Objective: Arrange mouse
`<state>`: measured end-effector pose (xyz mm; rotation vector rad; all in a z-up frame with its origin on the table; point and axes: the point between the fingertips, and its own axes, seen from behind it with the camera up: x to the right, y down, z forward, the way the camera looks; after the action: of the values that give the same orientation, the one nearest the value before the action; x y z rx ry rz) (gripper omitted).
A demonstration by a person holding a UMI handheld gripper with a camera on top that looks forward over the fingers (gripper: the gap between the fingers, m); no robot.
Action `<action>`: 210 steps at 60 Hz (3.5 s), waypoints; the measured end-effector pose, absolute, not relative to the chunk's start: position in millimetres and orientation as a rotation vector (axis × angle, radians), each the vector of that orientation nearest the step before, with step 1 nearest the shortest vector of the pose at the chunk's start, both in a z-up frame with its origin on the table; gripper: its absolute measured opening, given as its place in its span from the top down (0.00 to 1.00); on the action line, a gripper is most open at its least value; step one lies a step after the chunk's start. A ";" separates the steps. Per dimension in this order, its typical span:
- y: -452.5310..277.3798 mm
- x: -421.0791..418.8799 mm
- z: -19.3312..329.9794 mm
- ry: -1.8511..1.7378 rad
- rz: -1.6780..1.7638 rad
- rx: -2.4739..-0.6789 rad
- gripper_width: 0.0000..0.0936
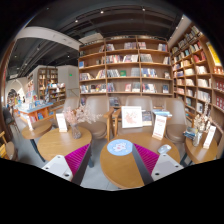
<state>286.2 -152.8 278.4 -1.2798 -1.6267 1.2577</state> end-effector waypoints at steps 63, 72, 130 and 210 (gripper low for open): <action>84.0 211.9 153.3 -1.534 0.834 -1.478 0.09; 108.5 191.9 129.7 -1.524 0.800 -1.492 0.09; 134.8 17.2 -5.8 -1.632 0.741 -1.646 0.09; 138.6 -130.2 -16.8 -1.695 0.763 -1.701 0.37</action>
<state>-130.2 138.6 -16.8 -1.7011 -1.6946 0.7630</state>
